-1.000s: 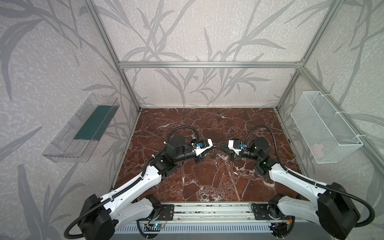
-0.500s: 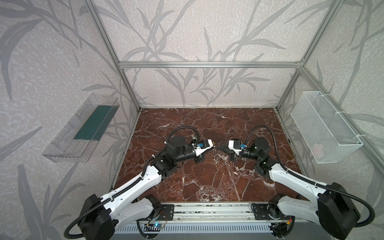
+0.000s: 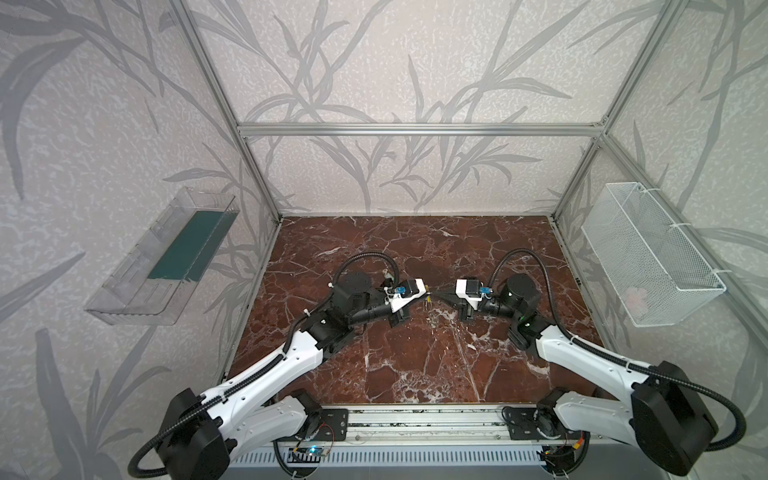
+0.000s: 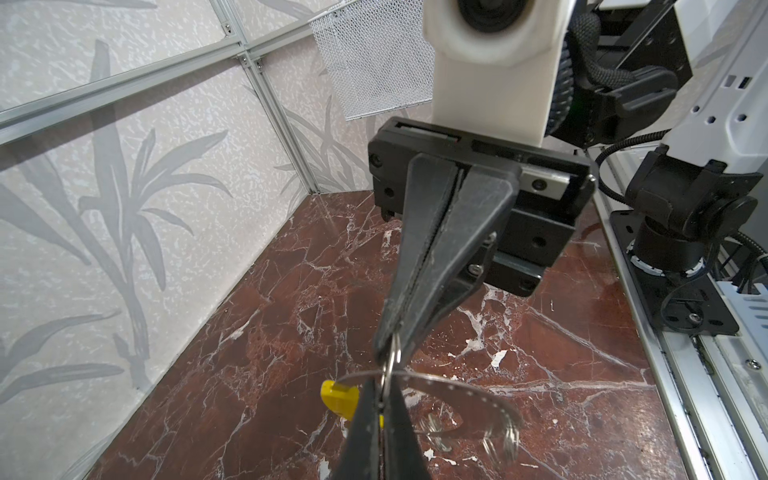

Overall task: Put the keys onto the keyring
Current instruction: 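Release the plate with the right gripper and move it over the green-tagged key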

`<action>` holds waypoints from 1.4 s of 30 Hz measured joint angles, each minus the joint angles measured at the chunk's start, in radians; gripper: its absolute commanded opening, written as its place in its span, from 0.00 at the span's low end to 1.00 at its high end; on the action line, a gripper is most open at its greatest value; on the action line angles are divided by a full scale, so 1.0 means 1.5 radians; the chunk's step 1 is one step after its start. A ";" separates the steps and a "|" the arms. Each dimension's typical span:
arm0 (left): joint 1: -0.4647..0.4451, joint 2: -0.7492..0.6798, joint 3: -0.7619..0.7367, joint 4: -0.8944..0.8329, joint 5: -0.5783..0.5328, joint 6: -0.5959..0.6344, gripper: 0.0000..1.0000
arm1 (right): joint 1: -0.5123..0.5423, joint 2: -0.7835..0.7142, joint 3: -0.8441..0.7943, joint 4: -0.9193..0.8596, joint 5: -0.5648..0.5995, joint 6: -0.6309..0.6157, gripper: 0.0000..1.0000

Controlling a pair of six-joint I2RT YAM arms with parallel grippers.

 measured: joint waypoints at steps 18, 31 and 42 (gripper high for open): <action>0.197 -0.117 -0.020 -0.101 -0.123 0.004 0.00 | 0.037 0.295 0.237 -0.156 0.232 0.201 0.39; 0.261 -0.113 -0.020 -0.107 -0.254 0.003 0.00 | 0.125 0.662 0.668 -0.468 0.462 0.379 0.41; 0.261 -0.113 -0.018 -0.111 -0.262 0.000 0.00 | 0.164 0.782 0.844 -0.650 0.585 0.408 0.30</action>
